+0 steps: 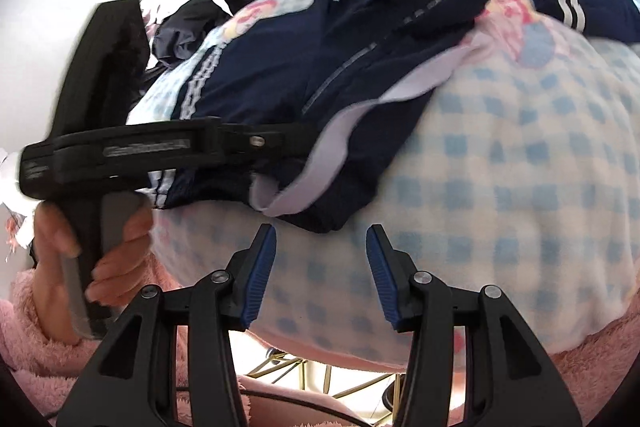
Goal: Fold clothes
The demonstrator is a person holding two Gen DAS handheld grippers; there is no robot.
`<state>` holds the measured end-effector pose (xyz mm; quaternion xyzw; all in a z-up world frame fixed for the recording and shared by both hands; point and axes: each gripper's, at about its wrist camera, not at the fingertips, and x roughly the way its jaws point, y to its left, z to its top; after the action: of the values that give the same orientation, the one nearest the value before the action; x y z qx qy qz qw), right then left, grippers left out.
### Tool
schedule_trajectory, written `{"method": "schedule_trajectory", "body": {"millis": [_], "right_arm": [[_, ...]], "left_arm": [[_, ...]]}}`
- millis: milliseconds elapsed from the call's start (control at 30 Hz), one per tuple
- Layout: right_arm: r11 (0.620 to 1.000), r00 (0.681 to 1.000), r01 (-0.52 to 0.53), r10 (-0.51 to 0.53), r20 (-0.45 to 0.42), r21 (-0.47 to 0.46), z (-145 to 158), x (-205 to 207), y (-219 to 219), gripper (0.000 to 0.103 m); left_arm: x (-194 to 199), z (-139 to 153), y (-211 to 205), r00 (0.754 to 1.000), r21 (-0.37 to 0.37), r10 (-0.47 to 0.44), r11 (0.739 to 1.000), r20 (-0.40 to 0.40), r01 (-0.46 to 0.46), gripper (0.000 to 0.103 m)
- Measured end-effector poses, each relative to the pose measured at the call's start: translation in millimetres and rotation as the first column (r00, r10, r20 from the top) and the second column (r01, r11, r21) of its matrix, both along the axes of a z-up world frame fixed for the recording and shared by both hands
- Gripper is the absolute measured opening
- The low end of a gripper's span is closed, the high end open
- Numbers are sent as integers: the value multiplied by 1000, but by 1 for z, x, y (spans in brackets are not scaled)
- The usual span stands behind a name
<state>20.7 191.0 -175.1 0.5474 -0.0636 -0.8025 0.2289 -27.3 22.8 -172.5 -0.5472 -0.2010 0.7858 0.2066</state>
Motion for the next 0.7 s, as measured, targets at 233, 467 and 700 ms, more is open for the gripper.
{"method": "schedule_trajectory", "body": {"millis": [233, 467, 700], "right_arm": [[993, 993, 114, -114, 22, -3, -3, -5, 20, 46], [996, 997, 81, -82, -15, -34, 9, -1, 18, 50], [999, 999, 54, -54, -3, -2, 14, -11, -6, 50]], "left_arm": [[7, -6, 3, 999, 120, -28, 992, 31, 24, 44], [6, 10, 19, 999, 146, -46, 988, -29, 49, 17], [18, 62, -14, 983, 146, 77, 988, -166, -52, 10]]}}
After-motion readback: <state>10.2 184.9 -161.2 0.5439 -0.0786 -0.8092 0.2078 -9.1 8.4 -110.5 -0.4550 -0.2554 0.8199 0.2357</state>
